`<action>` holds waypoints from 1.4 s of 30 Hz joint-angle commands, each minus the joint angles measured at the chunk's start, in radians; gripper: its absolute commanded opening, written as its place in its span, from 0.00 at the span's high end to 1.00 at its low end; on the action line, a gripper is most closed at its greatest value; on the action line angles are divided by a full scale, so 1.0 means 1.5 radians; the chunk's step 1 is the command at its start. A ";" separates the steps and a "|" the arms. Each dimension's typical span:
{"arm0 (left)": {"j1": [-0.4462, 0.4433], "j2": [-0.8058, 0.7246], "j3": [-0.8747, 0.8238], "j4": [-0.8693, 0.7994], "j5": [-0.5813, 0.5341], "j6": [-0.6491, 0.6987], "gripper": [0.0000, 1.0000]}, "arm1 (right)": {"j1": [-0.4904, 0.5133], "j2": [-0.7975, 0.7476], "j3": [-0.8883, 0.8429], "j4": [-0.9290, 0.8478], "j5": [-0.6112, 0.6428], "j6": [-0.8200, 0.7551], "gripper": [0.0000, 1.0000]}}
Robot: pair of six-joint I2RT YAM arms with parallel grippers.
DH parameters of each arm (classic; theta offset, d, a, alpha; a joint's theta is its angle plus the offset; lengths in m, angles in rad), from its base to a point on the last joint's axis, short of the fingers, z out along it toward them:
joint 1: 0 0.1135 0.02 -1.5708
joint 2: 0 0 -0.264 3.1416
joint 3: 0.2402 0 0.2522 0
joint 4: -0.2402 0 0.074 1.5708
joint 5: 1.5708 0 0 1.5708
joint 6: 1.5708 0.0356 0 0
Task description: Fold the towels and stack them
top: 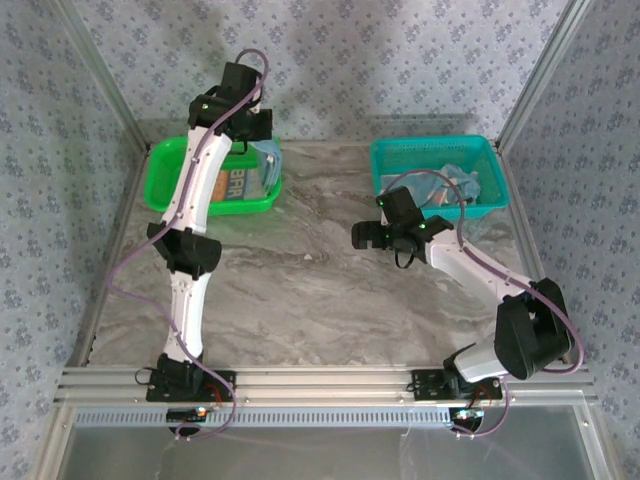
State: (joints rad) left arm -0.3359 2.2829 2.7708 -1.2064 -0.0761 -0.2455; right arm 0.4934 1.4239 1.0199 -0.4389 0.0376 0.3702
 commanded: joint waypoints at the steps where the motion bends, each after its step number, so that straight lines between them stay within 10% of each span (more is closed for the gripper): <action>1: 0.005 0.010 0.024 0.017 0.021 -0.006 1.00 | 0.001 0.005 -0.002 -0.010 -0.002 0.005 0.00; 36: 0.211 -0.053 -0.185 -0.020 0.025 0.218 1.00 | 0.025 0.048 0.051 -0.016 0.013 0.009 0.00; 39: 0.253 -0.058 -0.240 0.002 -0.012 0.225 0.51 | 0.029 0.053 0.059 -0.018 0.012 0.009 0.00; 42: 0.286 -0.046 -0.255 0.010 -0.030 0.208 0.44 | 0.033 0.058 0.066 -0.016 0.010 0.009 0.00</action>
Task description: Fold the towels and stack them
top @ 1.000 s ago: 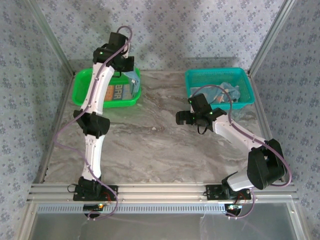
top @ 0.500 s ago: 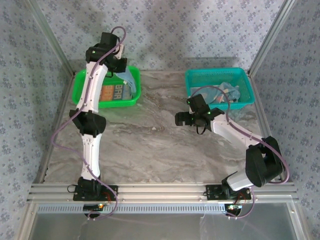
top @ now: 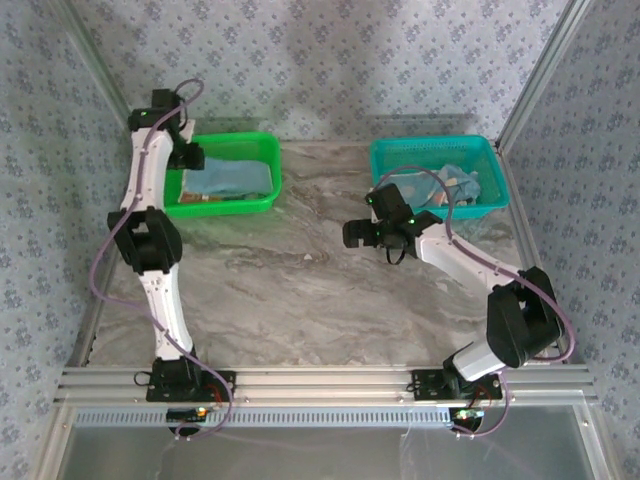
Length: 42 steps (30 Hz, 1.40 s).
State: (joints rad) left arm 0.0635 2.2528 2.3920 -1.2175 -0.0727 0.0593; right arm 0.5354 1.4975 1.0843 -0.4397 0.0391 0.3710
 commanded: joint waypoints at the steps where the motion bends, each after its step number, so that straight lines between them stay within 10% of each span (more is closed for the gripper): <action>1: 0.024 -0.022 -0.005 0.020 -0.051 -0.004 0.32 | 0.004 0.010 0.024 -0.015 0.008 0.007 0.00; 3: 0.026 -0.018 -0.002 0.022 -0.060 -0.011 0.09 | 0.005 0.013 0.027 -0.014 0.006 0.008 0.00; 18: -0.020 -0.071 0.009 0.013 0.094 -0.162 0.00 | -0.015 -0.014 -0.008 0.022 0.007 0.009 0.00; 33: -0.144 -0.425 -0.522 0.315 0.167 -0.302 0.01 | -0.216 0.091 0.166 0.010 0.103 0.025 0.00; 42: -0.197 -0.518 -0.645 0.317 0.160 -0.337 0.00 | -0.336 0.303 0.360 -0.090 0.111 0.039 0.11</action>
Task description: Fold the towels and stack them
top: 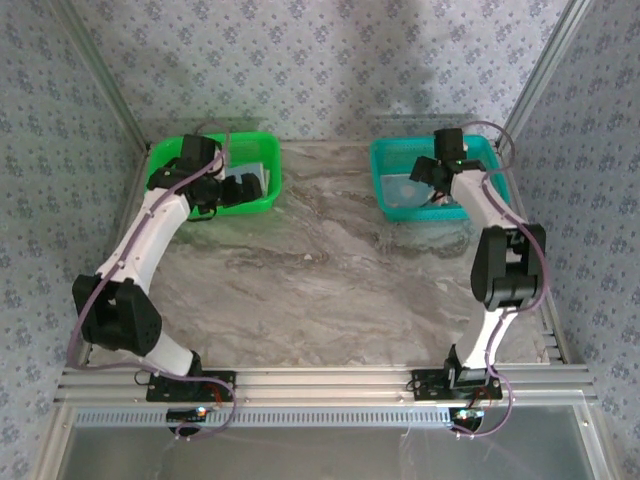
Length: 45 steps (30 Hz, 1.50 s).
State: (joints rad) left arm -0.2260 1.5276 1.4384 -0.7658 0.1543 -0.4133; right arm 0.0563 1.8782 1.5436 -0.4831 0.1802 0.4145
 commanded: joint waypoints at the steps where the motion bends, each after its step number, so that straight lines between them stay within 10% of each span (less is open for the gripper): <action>1: -0.004 -0.042 -0.012 0.011 0.004 -0.023 0.01 | -0.023 0.075 0.078 -0.074 0.018 0.008 0.12; 17: -0.003 -0.149 0.019 -0.053 -0.086 -0.017 0.00 | -0.076 0.297 0.239 -0.143 -0.064 0.016 0.32; 25: -0.003 -0.163 0.008 -0.054 -0.088 -0.024 0.01 | -0.071 0.261 0.248 -0.140 -0.066 0.008 1.00; 45: -0.002 -0.180 -0.034 -0.016 -0.055 -0.018 0.01 | 0.103 -0.108 0.250 -0.108 0.002 -0.098 1.00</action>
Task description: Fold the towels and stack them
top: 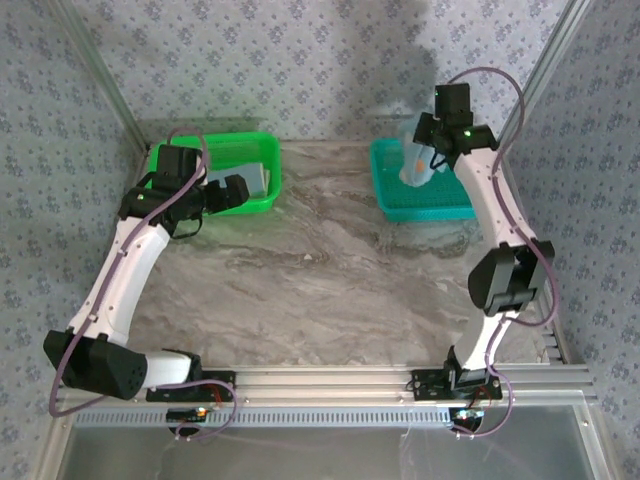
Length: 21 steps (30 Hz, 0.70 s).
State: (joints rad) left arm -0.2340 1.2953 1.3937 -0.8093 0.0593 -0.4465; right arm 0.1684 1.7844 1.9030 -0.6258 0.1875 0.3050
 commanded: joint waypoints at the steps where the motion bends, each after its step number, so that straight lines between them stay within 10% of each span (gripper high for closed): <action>1: 0.003 -0.029 -0.007 0.015 0.007 0.007 0.00 | 0.046 -0.065 0.007 -0.016 -0.006 -0.031 1.00; 12: 0.004 -0.056 -0.038 0.011 -0.026 0.007 0.00 | 0.266 -0.185 -0.163 -0.082 -0.096 -0.011 0.99; 21: 0.007 -0.094 -0.114 0.011 -0.001 0.001 0.01 | 0.390 -0.095 -0.340 0.057 -0.113 0.021 0.95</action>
State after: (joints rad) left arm -0.2291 1.1801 1.2381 -0.7849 0.0444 -0.4381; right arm 0.7406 1.5883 1.4315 -0.6415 0.0395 0.3069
